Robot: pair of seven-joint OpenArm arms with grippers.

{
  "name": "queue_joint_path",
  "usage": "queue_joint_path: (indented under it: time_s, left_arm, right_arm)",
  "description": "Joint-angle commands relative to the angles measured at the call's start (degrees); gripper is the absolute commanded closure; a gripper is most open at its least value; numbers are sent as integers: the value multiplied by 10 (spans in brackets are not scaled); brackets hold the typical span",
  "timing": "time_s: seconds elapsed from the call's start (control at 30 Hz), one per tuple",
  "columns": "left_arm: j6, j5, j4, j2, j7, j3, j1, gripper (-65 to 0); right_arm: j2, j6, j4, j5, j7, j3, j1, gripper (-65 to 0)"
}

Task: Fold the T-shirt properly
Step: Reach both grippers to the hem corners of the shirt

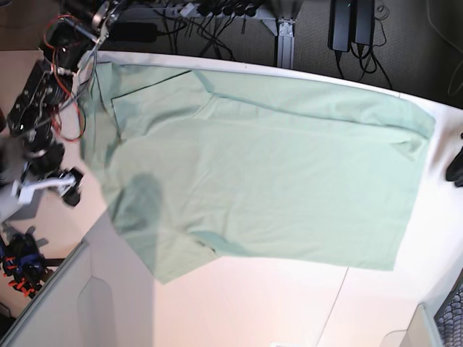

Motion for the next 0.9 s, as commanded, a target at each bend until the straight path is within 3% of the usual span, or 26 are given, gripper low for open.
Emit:
queue_joint_path:
  time_s: [0.0,0.13,0.27,0.77,0.87]
  left_arm:
    - [-6,-6,8,-13,-11,0,-4,-247]
    - [-6,-6,8,-13,-11,4,-5,-248]
    - [-6,-9,8,-13,-11,4,-4,-248]
    - [-6,-4,8,-13,-38,4,-5,-247]
    - [-6,25,5,-13,-46,8,-20,-248]
  right_arm:
    - [14,-4,-30,-14,29,-9,36,-352]
    - [14,-4,-188,-66,85,-55,119,-352]
    - [8,-4,-277,-83,115,-89,150,-352]
    - [-56,-3,-266,-126,137,-114,148,-347]
    - [-55,-3,-266,-127,138,-114,148,-228]
